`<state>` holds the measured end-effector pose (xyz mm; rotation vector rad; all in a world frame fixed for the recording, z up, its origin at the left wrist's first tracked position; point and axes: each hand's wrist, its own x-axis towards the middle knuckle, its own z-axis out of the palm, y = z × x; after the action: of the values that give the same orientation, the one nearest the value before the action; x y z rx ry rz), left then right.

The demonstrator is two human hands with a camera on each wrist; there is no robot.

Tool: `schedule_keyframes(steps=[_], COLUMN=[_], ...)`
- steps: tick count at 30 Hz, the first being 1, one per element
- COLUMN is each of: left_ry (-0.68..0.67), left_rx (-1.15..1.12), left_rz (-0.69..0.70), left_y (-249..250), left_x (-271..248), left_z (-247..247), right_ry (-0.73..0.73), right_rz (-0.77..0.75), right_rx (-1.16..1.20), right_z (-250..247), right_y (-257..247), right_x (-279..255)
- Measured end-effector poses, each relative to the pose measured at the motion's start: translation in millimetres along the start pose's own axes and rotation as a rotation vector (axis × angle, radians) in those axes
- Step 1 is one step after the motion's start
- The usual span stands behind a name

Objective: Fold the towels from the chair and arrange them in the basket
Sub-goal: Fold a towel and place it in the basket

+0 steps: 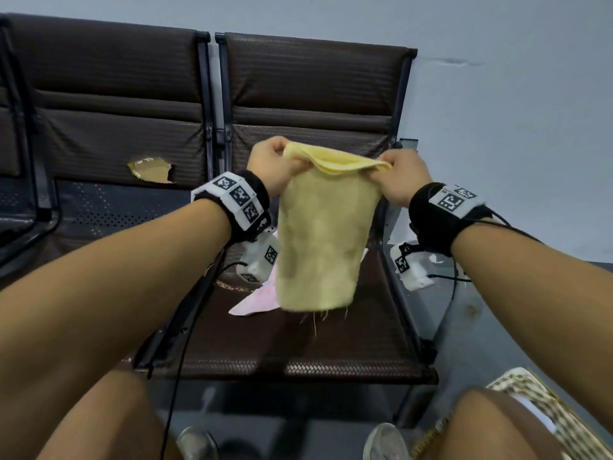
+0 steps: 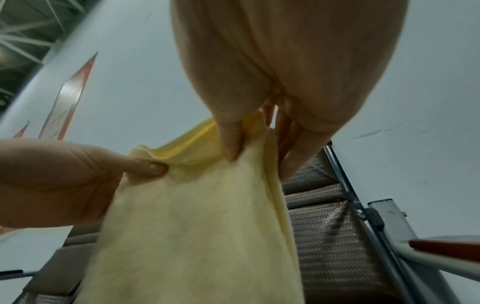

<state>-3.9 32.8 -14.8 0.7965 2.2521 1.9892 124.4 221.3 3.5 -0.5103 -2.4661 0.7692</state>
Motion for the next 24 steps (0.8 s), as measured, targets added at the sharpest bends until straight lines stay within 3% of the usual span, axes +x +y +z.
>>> schedule_keyframes(steps=[3, 7, 11, 14, 18, 21, 24], left_ry=[-0.003, -0.155, -0.422, -0.61, -0.859, -0.891, -0.727], left_rx=[-0.04, 0.051, 0.291, 0.421, 0.4, 0.353, 0.33], left_rz=[0.02, -0.001, -0.238, -0.393, -0.62, -0.696, -0.65], left_y=[5.6, -23.8, -89.9, -131.8, -158.4, -168.1, -180.8], left_x=[4.4, -15.0, -58.0, -91.9, -121.8, -124.5, -113.4], left_z=[-3.7, -10.3, -3.8, 4.6, 6.1, 3.0, 7.4], right_ry=[0.069, -0.084, -0.495, -0.812, -1.075, -1.103, -0.961], right_rz=[-0.046, -0.105, -0.083, 0.023, 0.362, 0.476, 0.499], right_rx=[0.07, 0.036, -0.136, -0.257, 0.087, 0.188, 0.159], right_z=[5.1, 25.6, 55.6, 78.4, 100.8, 107.6, 116.4], right_y=[-1.3, 20.0, 52.8, 71.3, 101.0, 110.7, 118.7], right_x=[4.4, -10.7, -48.7, -82.5, -115.9, -116.7, -101.6])
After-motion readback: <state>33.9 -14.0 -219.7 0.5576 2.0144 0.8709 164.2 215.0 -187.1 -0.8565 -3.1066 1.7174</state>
